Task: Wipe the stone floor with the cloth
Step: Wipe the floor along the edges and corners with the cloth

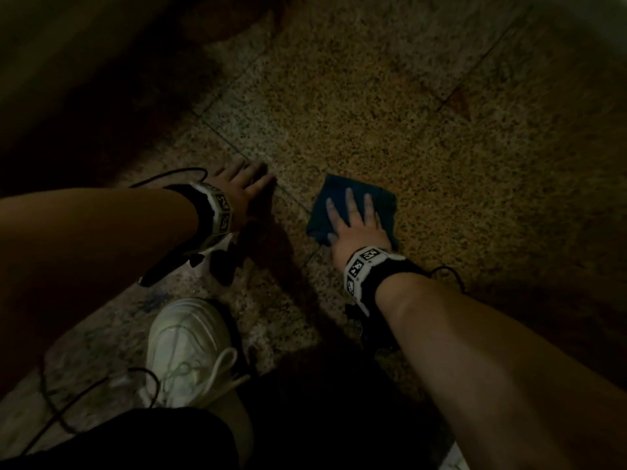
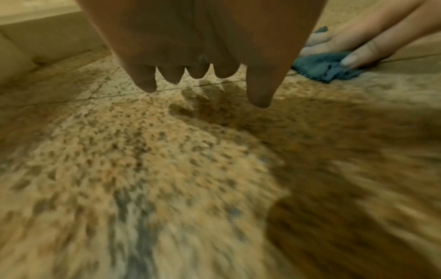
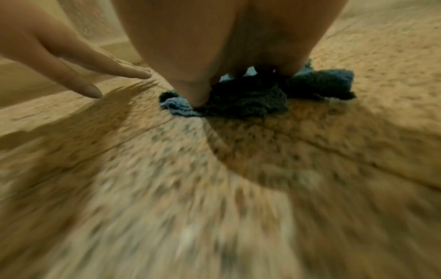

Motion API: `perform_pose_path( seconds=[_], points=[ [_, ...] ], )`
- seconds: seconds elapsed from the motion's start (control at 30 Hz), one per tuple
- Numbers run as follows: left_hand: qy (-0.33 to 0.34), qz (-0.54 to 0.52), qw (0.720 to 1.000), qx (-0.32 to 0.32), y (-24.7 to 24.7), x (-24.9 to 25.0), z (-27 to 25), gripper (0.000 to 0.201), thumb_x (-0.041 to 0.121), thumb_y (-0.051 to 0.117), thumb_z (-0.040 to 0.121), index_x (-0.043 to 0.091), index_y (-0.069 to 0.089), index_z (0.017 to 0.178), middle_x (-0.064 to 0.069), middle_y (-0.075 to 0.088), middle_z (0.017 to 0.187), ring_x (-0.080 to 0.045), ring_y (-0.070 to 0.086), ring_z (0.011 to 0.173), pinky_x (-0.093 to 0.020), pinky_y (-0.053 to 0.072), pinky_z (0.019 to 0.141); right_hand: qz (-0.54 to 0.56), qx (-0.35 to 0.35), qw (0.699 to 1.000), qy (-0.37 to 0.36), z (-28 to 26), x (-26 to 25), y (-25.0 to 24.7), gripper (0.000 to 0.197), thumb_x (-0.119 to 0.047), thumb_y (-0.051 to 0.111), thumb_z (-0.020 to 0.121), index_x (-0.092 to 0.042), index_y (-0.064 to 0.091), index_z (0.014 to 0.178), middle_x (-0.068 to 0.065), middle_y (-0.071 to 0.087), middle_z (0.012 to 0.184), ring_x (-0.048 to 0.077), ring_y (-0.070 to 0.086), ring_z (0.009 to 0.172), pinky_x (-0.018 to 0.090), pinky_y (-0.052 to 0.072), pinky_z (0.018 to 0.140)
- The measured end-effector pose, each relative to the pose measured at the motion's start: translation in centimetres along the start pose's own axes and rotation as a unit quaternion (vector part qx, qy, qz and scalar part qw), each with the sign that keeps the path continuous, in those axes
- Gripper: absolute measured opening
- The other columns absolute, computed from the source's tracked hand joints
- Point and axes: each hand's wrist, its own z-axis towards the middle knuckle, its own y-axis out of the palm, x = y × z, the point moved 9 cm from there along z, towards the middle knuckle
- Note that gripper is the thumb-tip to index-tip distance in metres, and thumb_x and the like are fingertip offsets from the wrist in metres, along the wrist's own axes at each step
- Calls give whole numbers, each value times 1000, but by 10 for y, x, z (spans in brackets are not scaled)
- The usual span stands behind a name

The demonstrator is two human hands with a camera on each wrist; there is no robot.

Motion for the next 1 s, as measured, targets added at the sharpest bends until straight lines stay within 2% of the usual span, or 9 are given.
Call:
perform_pose_path(
  seconds=[0.17, 0.3, 0.47, 0.63, 0.77, 0.9, 0.97, 1.0],
  points=[
    [4, -38, 998, 52, -26, -12, 32, 85, 61, 32, 93, 25, -22, 147, -5, -24, 156, -30, -12, 145, -47, 6, 118, 25, 9, 999, 35, 24, 10, -25, 58, -33, 20, 105, -36, -21, 147, -2, -35, 152, 31, -28, 141, 45, -2, 118],
    [30, -74, 995, 58, -36, -12, 54, 93, 66, 37, 89, 28, -24, 147, -3, -29, 154, -31, -13, 145, -49, 7, 118, 49, 23, 995, 79, 44, 18, -51, 58, -33, 19, 105, -34, -21, 147, -1, -33, 153, 32, -25, 142, 47, 1, 117],
    [57, -74, 992, 82, -28, -19, 59, 93, 74, 26, 84, 29, -30, 143, -1, -33, 152, -28, -19, 144, -43, -2, 118, 67, 64, 989, 118, 73, 21, -91, 58, -36, 20, 104, -31, -17, 149, 3, -26, 156, 36, -19, 143, 49, 4, 117],
    [64, -71, 992, 87, -26, -18, 63, 94, 74, 28, 84, 28, -29, 144, -2, -32, 153, -28, -20, 144, -43, -4, 118, 75, 82, 983, 143, 94, 22, -119, 59, -37, 25, 104, -31, -12, 150, 4, -22, 158, 37, -15, 144, 50, 6, 116],
    [57, -75, 993, 75, -27, -19, 61, 95, 73, 30, 85, 28, -28, 144, -1, -33, 152, -27, -21, 143, -42, -6, 117, 41, 81, 989, 117, 85, 8, -111, 59, -35, 21, 105, -28, -15, 151, 5, -23, 157, 38, -16, 143, 50, 6, 117],
    [51, -85, 993, 64, -29, -17, 57, 95, 72, 32, 86, 28, -28, 145, -1, -34, 152, -26, -23, 143, -41, -7, 116, -6, 44, 997, 60, 55, -31, -76, 58, -35, 17, 105, -26, -20, 149, 5, -27, 155, 37, -20, 142, 49, 7, 118],
    [48, -88, 993, 64, -31, -17, 54, 94, 70, 34, 87, 27, -26, 146, -2, -33, 152, -26, -22, 143, -40, -6, 117, 19, 9, 999, 35, 40, -47, -60, 58, -38, 19, 104, -29, -17, 150, 2, -29, 155, 34, -23, 142, 46, 9, 118],
    [46, -92, 993, 65, -32, -18, 52, 94, 69, 35, 88, 26, -25, 146, -2, -32, 153, -25, -21, 143, -40, -5, 118, 55, -6, 998, 21, 35, -50, -57, 56, -39, 20, 104, -30, -10, 151, 0, -27, 156, 32, -21, 143, 44, 10, 119]
  ],
)
